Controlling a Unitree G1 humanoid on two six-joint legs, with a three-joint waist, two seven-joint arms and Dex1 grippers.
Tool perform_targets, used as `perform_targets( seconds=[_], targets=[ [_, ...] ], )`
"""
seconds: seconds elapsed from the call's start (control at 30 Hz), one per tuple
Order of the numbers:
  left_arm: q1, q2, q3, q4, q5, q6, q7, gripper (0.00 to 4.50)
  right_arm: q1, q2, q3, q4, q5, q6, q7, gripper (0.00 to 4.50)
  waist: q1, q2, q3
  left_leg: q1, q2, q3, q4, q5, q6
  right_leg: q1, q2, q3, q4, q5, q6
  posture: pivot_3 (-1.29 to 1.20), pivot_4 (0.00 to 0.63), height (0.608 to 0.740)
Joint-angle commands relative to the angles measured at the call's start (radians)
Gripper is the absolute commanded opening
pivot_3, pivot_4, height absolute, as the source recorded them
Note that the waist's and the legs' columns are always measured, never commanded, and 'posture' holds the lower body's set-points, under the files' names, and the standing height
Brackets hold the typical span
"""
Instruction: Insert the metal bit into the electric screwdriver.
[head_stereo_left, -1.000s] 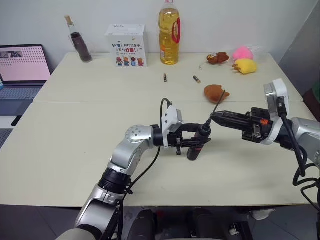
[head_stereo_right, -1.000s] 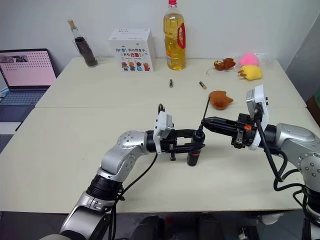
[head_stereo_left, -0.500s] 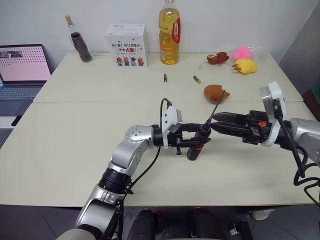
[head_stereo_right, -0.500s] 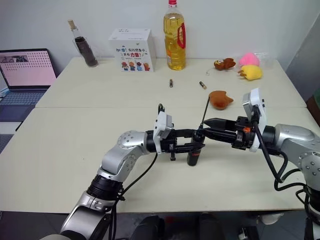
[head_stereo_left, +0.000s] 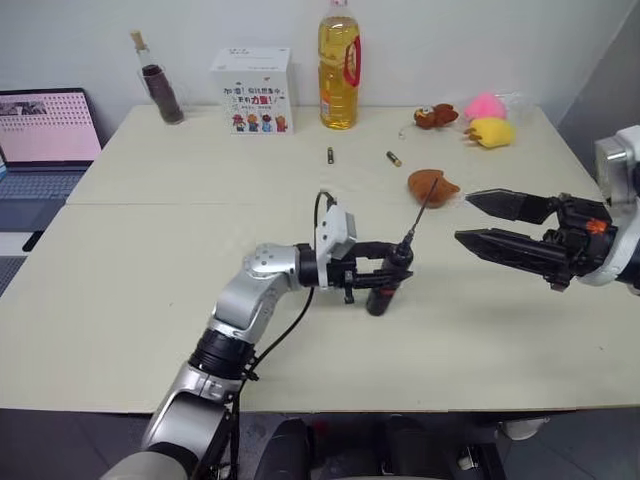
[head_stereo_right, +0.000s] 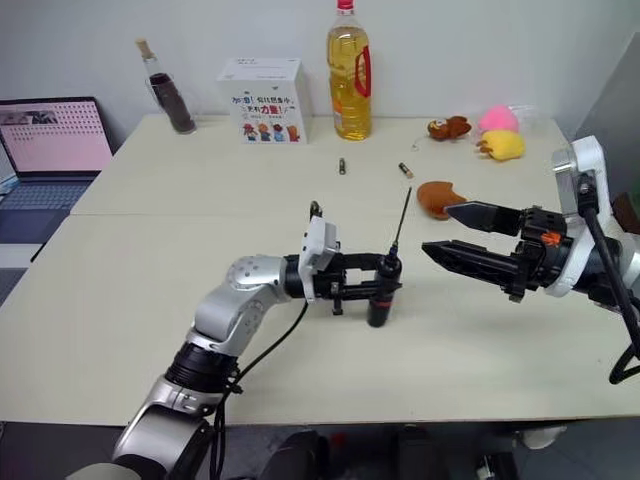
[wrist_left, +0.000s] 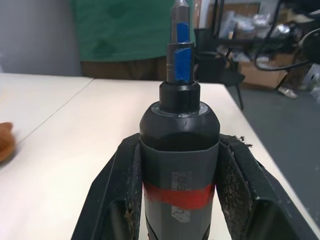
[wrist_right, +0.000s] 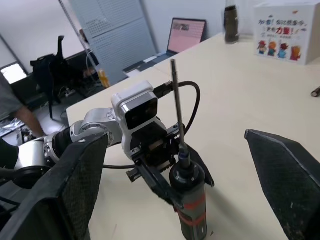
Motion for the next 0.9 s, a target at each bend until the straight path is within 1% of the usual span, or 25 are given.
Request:
perform_targets(
  seconds=[0.03,0.1,0.17,0.27,0.33,0.37,0.43,0.5,0.57,0.67,0.83,0.87,0.9],
  targets=[
    [-0.102,0.086,0.112,-0.026,-0.061,0.057,-0.015,1.69,0.047,0.033,-0.048,-0.083,-0.040,-0.078,-0.085,4.45,0.000,-0.001,0.000,-0.001,0.001,-0.001,0.000,0.000,0.000,0.000,0.001,-0.001,0.000,0.000,0.000,0.00,0.150,0.740],
    [-0.147,0.156,0.145,-0.009,-0.059,0.079,-0.032,1.69,0.075,0.060,-0.039,-0.118,-0.062,-0.107,-0.123,4.45,0.000,-0.001,0.001,-0.001,0.002,-0.001,0.000,0.000,0.000,-0.001,0.002,-0.001,0.000,0.000,0.000,0.00,0.150,0.740],
    [-0.202,0.260,0.149,0.032,-0.021,0.095,-0.077,1.69,0.111,0.091,-0.021,-0.171,-0.065,-0.130,-0.142,4.45,0.000,-0.002,0.001,-0.001,0.002,-0.001,-0.001,0.000,0.000,-0.001,0.003,-0.001,0.000,0.000,0.000,0.00,0.150,0.740],
    [-0.242,0.381,0.095,0.117,0.075,0.042,-0.143,1.69,0.159,0.126,0.026,-0.243,-0.099,-0.163,-0.146,4.45,-0.002,-0.002,0.001,0.000,0.002,0.000,-0.002,0.000,0.000,-0.001,0.003,-0.001,-0.001,0.000,0.000,0.00,0.150,0.740],
    [-0.253,0.423,0.057,0.168,0.123,0.022,-0.179,1.69,0.184,0.135,0.061,-0.275,-0.139,-0.184,-0.135,4.45,-0.001,-0.002,0.001,0.000,0.002,0.000,-0.002,0.000,0.000,-0.001,0.003,-0.001,-0.001,0.000,0.000,0.00,0.150,0.740],
    [-0.256,0.431,0.026,0.208,0.165,-0.024,-0.196,1.69,0.196,0.150,0.092,-0.289,-0.171,-0.200,-0.130,4.45,-0.001,-0.002,0.001,0.000,0.002,0.000,-0.002,0.000,0.000,-0.001,0.003,-0.001,-0.001,0.000,0.000,0.00,0.150,0.740],
    [-0.266,0.420,-0.026,0.284,0.240,-0.089,-0.200,1.69,0.215,0.174,0.150,-0.307,-0.232,-0.231,-0.122,4.45,0.004,-0.002,0.001,0.000,0.002,0.000,-0.002,0.000,0.000,-0.001,0.003,-0.001,-0.001,0.000,0.000,0.00,0.150,0.740],
    [-0.277,0.400,-0.052,0.343,0.285,-0.131,-0.192,1.69,0.220,0.191,0.193,-0.316,-0.280,-0.251,-0.122,4.45,0.008,-0.005,0.002,-0.001,0.001,-0.001,-0.001,0.000,0.000,-0.001,0.002,-0.002,-0.001,0.000,0.000,0.00,0.150,0.740],
    [-0.301,0.343,-0.085,0.437,0.343,-0.192,-0.138,1.69,0.237,0.201,0.231,-0.311,-0.344,-0.279,-0.104,4.45,0.009,-0.005,0.002,-0.001,0.001,-0.001,0.000,0.000,0.000,-0.001,0.002,-0.002,-0.001,0.000,0.000,0.00,0.150,0.740],
    [-0.348,0.258,-0.095,0.565,0.388,-0.241,-0.067,1.69,0.259,0.214,0.257,-0.294,-0.408,-0.310,-0.092,4.45,0.006,-0.005,0.002,-0.001,0.001,-0.001,0.002,0.000,0.000,0.000,0.002,-0.002,0.000,0.000,0.000,0.00,0.150,0.740],
    [-0.390,0.177,-0.091,0.762,0.425,-0.343,-0.043,1.69,0.287,0.228,0.303,-0.272,-0.514,-0.345,-0.087,4.45,-0.001,-0.006,0.003,-0.001,0.001,-0.001,0.002,0.000,0.000,-0.001,0.003,-0.002,0.000,0.000,0.000,0.00,0.150,0.740],
    [-0.397,0.165,-0.086,0.796,0.428,-0.355,-0.043,2.36,0.293,0.230,0.313,-0.266,-0.539,-0.355,-0.083,4.50,-0.001,-0.006,0.003,-0.001,0.001,-0.001,0.001,0.000,0.000,-0.001,0.003,-0.002,0.001,0.000,0.000,0.00,0.150,0.740],
    [-0.403,0.158,-0.084,0.822,0.430,-0.372,-0.049,2.53,0.297,0.231,0.322,-0.261,-0.564,-0.365,-0.081,4.50,0.000,-0.006,0.003,-0.001,0.002,-0.001,0.001,0.000,0.000,-0.001,0.003,-0.002,0.001,0.000,0.000,0.00,0.150,0.740]
  ],
)
